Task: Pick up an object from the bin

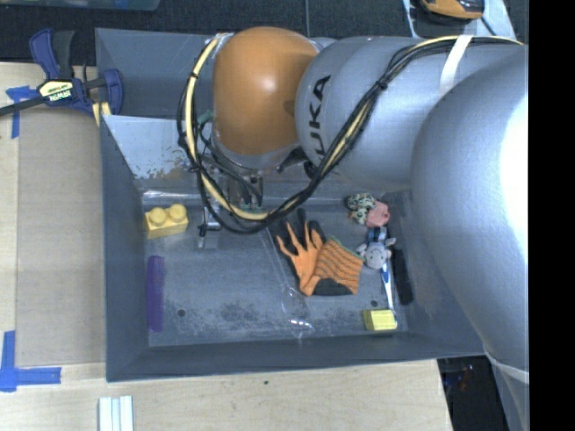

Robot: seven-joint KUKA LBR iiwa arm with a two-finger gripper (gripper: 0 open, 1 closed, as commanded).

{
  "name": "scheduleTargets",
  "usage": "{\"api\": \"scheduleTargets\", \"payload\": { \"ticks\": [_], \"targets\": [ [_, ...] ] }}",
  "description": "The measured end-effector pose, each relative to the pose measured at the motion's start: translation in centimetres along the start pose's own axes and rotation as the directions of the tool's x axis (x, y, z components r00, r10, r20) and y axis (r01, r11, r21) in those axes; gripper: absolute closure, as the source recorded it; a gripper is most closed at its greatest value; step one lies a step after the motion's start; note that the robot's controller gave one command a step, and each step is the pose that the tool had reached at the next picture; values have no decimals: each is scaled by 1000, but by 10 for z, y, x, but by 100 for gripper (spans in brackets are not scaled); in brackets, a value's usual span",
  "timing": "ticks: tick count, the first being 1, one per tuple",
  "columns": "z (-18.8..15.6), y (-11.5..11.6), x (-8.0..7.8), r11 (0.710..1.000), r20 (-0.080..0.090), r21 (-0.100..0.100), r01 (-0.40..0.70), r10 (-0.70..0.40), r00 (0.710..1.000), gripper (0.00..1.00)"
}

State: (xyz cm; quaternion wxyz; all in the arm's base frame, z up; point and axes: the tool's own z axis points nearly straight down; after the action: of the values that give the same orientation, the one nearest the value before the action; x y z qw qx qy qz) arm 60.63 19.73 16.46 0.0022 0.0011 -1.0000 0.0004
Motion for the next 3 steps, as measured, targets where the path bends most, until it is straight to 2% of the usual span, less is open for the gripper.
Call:
{"api": "scheduleTargets", "payload": {
  "ticks": [1, 2, 3],
  "targets": [
    [-4, 0, -2, 1000, 8, -2, -3, 3, 1000, 0],
    [77, 31, -20, 993, 10, -5, -116, 116, 993, 0],
    [45, 33, -20, 985, 12, -5, -172, 172, 985, 0]
  ]
}}
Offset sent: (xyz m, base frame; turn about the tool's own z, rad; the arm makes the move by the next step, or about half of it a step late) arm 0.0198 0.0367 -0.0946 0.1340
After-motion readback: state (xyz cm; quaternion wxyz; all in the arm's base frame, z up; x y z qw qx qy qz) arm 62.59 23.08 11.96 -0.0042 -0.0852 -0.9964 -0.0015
